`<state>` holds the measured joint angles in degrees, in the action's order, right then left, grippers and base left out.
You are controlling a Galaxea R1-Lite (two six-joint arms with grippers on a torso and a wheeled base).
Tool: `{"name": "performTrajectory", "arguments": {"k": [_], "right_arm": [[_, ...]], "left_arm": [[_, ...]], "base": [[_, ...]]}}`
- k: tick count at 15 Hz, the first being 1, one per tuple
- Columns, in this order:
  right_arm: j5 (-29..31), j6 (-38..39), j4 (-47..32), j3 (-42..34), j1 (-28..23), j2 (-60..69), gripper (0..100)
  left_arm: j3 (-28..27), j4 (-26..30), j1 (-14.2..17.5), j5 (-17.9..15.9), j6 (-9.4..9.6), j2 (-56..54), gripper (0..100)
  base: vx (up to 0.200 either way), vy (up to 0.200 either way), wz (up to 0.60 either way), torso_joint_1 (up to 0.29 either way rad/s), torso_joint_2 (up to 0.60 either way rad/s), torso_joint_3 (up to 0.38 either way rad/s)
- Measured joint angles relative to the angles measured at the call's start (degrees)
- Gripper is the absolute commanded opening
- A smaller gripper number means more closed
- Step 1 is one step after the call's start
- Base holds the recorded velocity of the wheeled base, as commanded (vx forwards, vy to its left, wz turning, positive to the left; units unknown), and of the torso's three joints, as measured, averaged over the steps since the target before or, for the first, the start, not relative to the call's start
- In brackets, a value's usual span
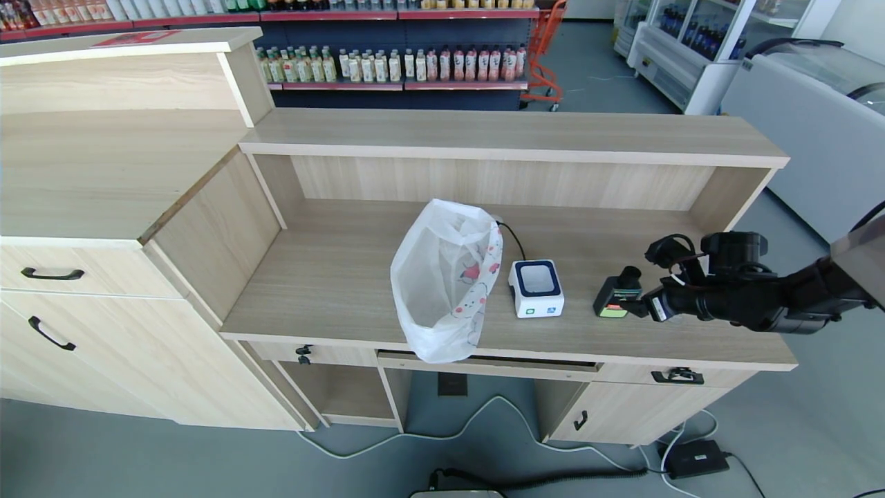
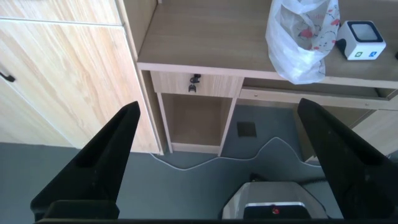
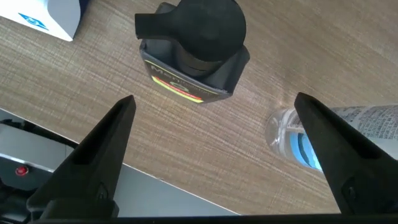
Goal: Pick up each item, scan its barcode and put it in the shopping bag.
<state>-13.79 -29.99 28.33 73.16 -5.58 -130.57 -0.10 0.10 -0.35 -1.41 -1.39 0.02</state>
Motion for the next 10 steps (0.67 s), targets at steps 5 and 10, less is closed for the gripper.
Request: {"name": "performTrajectory", "arguments": {"k": [5, 10], "right_arm": [[-5.8, -1.1, 0.0, 3.9, 0.8, -2.4, 100], [-10.0, -1.3, 0.0, 6.7, 0.7, -5.1, 100]], "left_arm": [[0.0, 0.0, 0.0, 0.0, 0.0, 0.0, 100], [0.0, 0.0, 0.0, 0.0, 0.0, 0.0, 100]], "base": [[0.0, 0.0, 0.0, 0.0, 0.0, 0.0], [0.0, 0.0, 0.0, 0.0, 0.0, 0.0]]}}
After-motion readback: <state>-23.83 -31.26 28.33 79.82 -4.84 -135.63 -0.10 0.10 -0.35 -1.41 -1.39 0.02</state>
